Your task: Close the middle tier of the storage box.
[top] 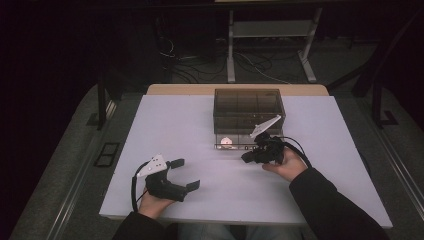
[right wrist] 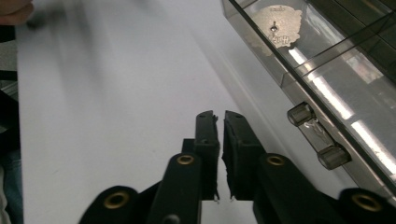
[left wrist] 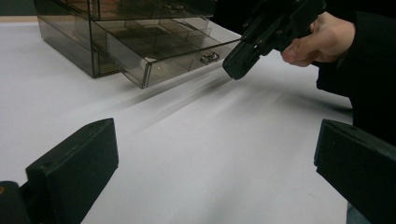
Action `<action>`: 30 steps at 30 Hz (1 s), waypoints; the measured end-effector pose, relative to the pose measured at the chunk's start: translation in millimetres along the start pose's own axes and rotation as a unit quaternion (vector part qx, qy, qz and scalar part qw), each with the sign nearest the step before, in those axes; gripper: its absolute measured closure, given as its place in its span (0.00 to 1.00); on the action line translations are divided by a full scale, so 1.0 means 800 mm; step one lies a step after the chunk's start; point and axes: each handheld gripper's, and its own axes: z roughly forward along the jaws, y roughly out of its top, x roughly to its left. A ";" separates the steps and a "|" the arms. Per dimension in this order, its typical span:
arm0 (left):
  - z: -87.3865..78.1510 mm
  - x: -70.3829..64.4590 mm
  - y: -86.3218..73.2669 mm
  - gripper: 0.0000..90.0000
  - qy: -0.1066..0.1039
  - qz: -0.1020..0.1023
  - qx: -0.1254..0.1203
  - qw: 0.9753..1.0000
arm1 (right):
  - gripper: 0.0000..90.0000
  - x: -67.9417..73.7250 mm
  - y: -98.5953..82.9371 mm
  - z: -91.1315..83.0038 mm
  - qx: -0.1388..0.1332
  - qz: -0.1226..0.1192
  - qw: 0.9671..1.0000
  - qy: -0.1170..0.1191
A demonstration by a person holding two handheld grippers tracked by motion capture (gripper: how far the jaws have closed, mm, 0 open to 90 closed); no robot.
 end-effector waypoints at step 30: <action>0.000 0.000 0.000 0.00 0.001 0.001 0.001 1.000 | 0.99 -0.022 -0.004 0.025 0.016 0.017 0.999 -0.036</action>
